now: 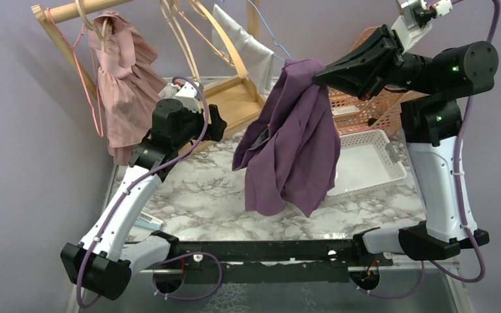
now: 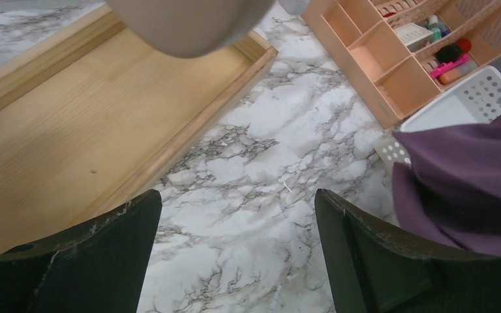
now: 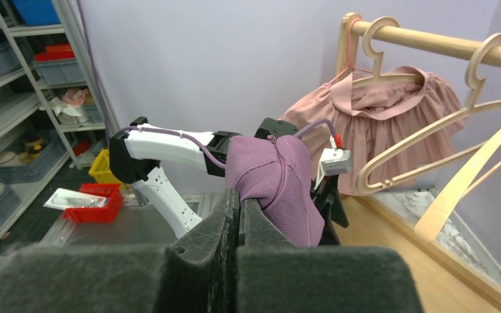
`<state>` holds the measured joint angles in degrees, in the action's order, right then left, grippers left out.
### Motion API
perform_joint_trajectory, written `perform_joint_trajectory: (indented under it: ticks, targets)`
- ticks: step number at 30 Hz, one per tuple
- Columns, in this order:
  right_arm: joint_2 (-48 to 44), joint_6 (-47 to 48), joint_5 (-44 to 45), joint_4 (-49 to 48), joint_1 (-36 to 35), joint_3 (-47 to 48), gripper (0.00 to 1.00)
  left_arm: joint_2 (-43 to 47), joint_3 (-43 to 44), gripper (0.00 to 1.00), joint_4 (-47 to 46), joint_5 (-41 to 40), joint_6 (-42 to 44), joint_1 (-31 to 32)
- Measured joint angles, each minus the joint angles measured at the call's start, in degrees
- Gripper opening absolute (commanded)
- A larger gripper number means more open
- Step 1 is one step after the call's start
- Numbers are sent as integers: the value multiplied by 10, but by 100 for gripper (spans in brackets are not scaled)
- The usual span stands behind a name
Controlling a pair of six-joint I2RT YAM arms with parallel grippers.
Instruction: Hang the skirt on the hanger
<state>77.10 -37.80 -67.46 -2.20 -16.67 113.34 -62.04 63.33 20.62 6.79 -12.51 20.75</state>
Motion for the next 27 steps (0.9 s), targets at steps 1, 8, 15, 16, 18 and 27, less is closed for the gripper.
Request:
perform_joint_trajectory:
  ticks: [1, 8, 15, 16, 18, 27]
  targets:
    - [2, -3, -1, -9, -4, -5, 1, 2, 0, 89, 2, -9, -2, 0]
    - [-9, 2, 2, -52, -23, -205, 1, 24, -1, 87, 15, -57, -9, 0]
    - [-9, 69, 83, -20, -24, -526, 1, 41, -57, 83, 17, -34, -34, 0]
    - [-9, 76, 106, -12, -24, -573, 1, 41, -70, 82, 17, -23, -42, 0]
    - [-9, 81, 150, 3, -24, -632, 1, 39, -99, 81, 19, 3, -58, 0]
    - [-10, 89, 403, 88, -24, -706, 35, 1, -189, 81, -5, 100, -129, 12]
